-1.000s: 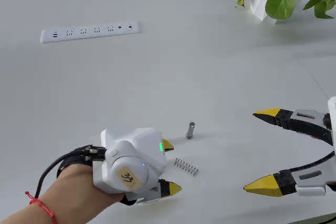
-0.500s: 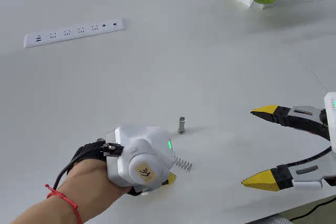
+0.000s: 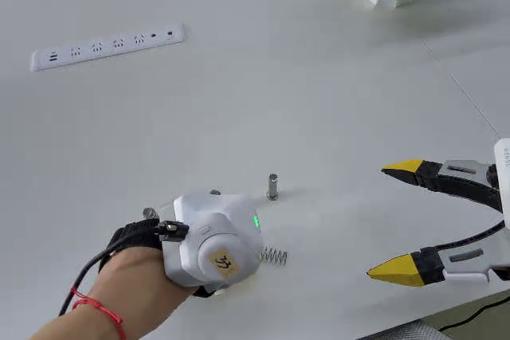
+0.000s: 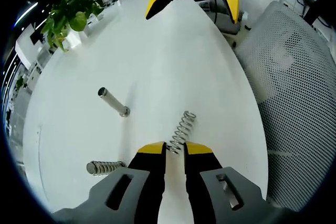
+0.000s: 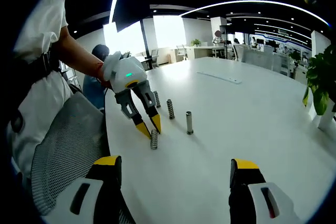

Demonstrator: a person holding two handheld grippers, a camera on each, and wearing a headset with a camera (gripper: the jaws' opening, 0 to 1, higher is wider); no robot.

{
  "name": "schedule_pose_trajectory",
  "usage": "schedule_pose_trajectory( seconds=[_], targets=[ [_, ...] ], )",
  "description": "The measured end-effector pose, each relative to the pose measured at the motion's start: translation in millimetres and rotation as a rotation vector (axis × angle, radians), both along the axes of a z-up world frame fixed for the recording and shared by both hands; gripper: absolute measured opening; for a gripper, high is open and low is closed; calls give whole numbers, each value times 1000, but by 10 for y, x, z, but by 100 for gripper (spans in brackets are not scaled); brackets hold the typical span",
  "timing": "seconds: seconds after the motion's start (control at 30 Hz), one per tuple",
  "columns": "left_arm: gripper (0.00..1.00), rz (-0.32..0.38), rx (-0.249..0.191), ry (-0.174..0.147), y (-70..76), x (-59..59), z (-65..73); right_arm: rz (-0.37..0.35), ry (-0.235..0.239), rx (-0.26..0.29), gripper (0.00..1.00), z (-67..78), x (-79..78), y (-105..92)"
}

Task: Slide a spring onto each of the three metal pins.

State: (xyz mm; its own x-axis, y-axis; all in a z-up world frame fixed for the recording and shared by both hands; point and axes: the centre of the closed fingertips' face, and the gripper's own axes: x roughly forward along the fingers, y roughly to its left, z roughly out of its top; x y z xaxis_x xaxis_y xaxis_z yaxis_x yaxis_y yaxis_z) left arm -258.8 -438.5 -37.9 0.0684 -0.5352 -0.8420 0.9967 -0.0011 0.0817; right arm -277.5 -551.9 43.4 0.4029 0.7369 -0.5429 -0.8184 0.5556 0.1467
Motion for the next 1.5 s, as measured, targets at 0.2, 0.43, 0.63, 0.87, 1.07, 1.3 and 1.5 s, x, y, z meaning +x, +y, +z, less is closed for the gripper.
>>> schedule_pose_trajectory(
  seconds=[0.2,0.43,0.63,0.87,1.07,1.3,1.5],
  targets=[
    [9,26,-5,10,0,-5,-3,-5,-3,1,84,3,-3,-10],
    [9,78,3,41,4,-8,-10,-7,0,2,83,-6,-20,-5],
    [7,99,-1,53,8,-27,-17,-9,2,2,83,-14,-37,11],
    [7,104,-12,63,-8,-49,-12,-7,13,2,82,-27,-60,20],
    [7,118,-44,78,-31,-55,31,-1,12,3,82,-12,-55,47],
    [7,122,-59,80,-7,-64,46,17,7,-3,81,-10,-32,93],
    [7,127,-68,88,-5,-75,61,19,8,3,80,0,-15,120]
  ],
)
